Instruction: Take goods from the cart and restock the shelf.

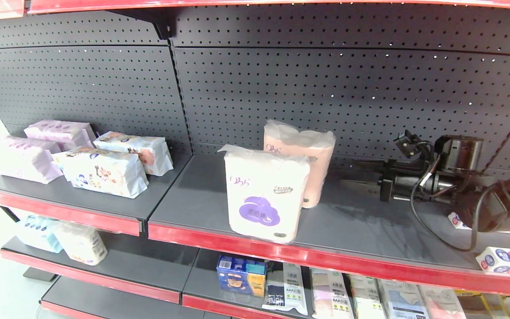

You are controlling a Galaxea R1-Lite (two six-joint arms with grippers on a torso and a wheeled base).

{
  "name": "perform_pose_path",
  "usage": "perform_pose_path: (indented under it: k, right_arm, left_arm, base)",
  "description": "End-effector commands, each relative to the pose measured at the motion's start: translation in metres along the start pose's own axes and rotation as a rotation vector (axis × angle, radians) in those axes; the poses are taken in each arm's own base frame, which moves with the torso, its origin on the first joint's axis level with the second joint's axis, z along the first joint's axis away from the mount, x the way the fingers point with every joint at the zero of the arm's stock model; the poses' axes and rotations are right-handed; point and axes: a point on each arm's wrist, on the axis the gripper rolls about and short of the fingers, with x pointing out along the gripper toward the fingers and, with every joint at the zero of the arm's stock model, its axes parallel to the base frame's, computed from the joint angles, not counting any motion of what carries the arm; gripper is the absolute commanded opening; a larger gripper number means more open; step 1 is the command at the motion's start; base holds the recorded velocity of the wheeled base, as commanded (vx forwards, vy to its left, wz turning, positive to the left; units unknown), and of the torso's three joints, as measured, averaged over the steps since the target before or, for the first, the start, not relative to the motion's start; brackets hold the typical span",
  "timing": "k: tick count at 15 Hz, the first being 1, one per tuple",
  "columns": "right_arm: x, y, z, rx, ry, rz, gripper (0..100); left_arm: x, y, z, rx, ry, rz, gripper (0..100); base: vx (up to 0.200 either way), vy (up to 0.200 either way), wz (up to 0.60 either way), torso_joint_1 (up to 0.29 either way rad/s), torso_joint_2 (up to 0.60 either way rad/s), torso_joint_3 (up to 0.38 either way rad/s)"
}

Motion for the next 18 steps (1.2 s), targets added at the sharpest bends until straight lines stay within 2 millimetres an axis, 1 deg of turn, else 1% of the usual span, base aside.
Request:
perform_pose_path:
  k: [1, 3, 4, 5, 7, 9, 10, 12, 13, 14, 15, 16, 18]
  right_arm:
    - [-0.022, 0.013, 0.005, 0.024, 0.027, -0.018, 100]
    - [-0.037, 0.022, 0.01, 0.045, 0.062, -0.032, 100]
    - [-0.04, 0.026, 0.011, 0.047, 0.068, -0.031, 100]
    - [-0.045, 0.033, 0.017, 0.046, 0.069, -0.029, 100]
    - [-0.048, 0.045, 0.019, 0.047, 0.073, -0.015, 100]
    - [-0.055, 0.069, 0.017, 0.048, 0.083, 0.018, 100]
    - [-0.055, 0.077, 0.017, 0.047, 0.086, 0.035, 100]
    - [-0.052, 0.089, 0.021, 0.026, 0.079, 0.072, 100]
    - [-0.045, 0.098, 0.025, 0.001, 0.069, 0.114, 100]
    - [-0.04, 0.103, 0.027, -0.01, 0.066, 0.14, 100]
    - [-0.04, 0.103, 0.027, -0.011, 0.065, 0.142, 100]
    - [-0.032, 0.114, 0.03, -0.031, 0.061, 0.184, 100]
    - [-0.02, 0.123, 0.034, -0.046, 0.07, 0.189, 100]
  left_arm:
    - [0.0, 0.0, 0.0, -0.001, 0.002, 0.001, 100]
    - [0.0, 0.0, 0.0, -0.001, 0.002, 0.001, 100]
    - [0.0, 0.0, 0.0, 0.001, 0.002, 0.001, 100]
    - [0.0, 0.0, 0.0, 0.001, 0.002, 0.001, 100]
    - [0.0, 0.0, 0.0, -0.001, 0.002, 0.001, 100]
    - [0.0, 0.0, 0.0, -0.001, 0.002, 0.001, 100]
    - [0.0, 0.0, 0.0, -0.001, 0.002, 0.001, 100]
    - [0.0, 0.0, 0.0, 0.001, 0.002, 0.001, 100]
    - [0.0, 0.0, 0.0, 0.001, 0.002, 0.001, 100]
    - [0.0, 0.0, 0.0, -0.001, 0.002, 0.001, 100]
    - [0.0, 0.0, 0.0, -0.001, 0.002, 0.001, 100]
    - [0.0, 0.0, 0.0, -0.001, 0.002, 0.001, 100]
    - [0.0, 0.0, 0.0, -0.001, 0.002, 0.001, 100]
  base:
    - [0.0, 0.0, 0.0, 0.0, 0.0, 0.0]
    - [0.0, 0.0, 0.0, 0.0, 0.0, 0.0]
    - [0.0, 0.0, 0.0, 0.0, 0.0, 0.0]
    - [0.0, 0.0, 0.0, 0.0, 0.0, 0.0]
    - [0.0, 0.0, 0.0, 0.0, 0.0, 0.0]
    - [0.0, 0.0, 0.0, 0.0, 0.0, 0.0]
    - [0.0, 0.0, 0.0, 0.0, 0.0, 0.0]
    - [0.0, 0.0, 0.0, 0.0, 0.0, 0.0]
    - [0.0, 0.0, 0.0, 0.0, 0.0, 0.0]
    - [0.0, 0.0, 0.0, 0.0, 0.0, 0.0]
    - [0.0, 0.0, 0.0, 0.0, 0.0, 0.0]
    - [0.0, 0.0, 0.0, 0.0, 0.0, 0.0]
    - [0.0, 0.0, 0.0, 0.0, 0.0, 0.0]
